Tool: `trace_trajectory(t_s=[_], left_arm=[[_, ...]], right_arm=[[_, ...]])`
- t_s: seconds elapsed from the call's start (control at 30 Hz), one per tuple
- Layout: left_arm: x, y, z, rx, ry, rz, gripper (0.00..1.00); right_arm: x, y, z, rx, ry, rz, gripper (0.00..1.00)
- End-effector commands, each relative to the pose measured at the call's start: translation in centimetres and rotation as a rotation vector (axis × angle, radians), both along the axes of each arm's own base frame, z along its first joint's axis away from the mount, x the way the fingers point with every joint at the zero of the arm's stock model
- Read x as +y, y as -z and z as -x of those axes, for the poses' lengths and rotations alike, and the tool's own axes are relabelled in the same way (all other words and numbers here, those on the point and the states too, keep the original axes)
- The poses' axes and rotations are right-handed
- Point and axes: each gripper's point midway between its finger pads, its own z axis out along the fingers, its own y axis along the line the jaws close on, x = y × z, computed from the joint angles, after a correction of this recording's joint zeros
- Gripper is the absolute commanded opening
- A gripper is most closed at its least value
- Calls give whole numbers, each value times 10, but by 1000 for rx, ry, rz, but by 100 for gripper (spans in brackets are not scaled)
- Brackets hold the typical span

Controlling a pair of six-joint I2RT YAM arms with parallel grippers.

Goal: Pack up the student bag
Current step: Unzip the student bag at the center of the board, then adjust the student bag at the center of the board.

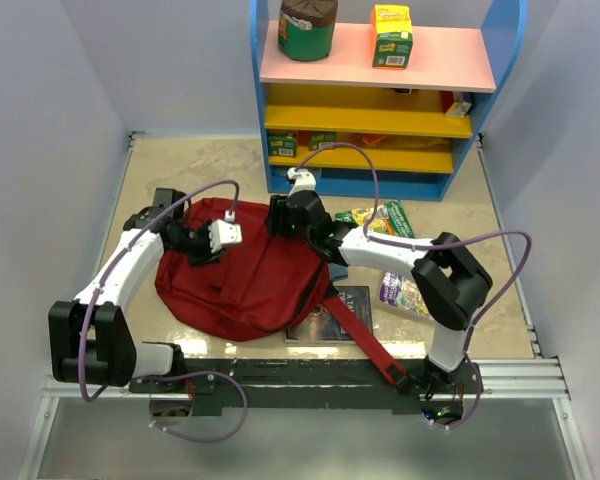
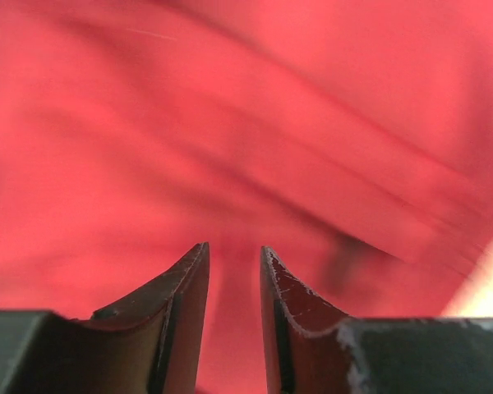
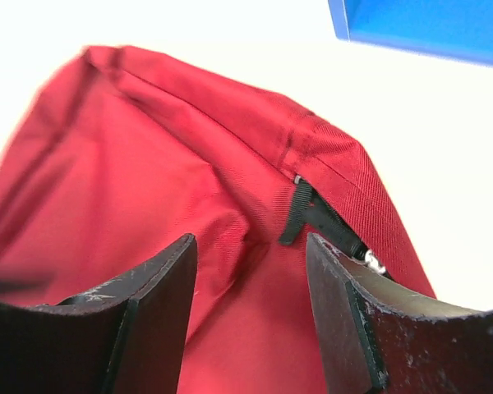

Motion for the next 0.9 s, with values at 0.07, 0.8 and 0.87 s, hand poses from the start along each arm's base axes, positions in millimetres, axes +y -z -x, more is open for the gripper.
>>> trace_trajectory(t_s=[0.07, 0.8, 0.87], left_arm=[[-6, -24, -102, -184, -358, 157, 34], [-73, 23, -19, 264, -210, 246, 96], [-74, 28, -16, 283, -204, 244, 100]], right_arm=[[-11, -37, 16, -40, 20, -61, 56], [-12, 35, 69, 76, -25, 5, 56], [-13, 38, 72, 83, -25, 1, 56]])
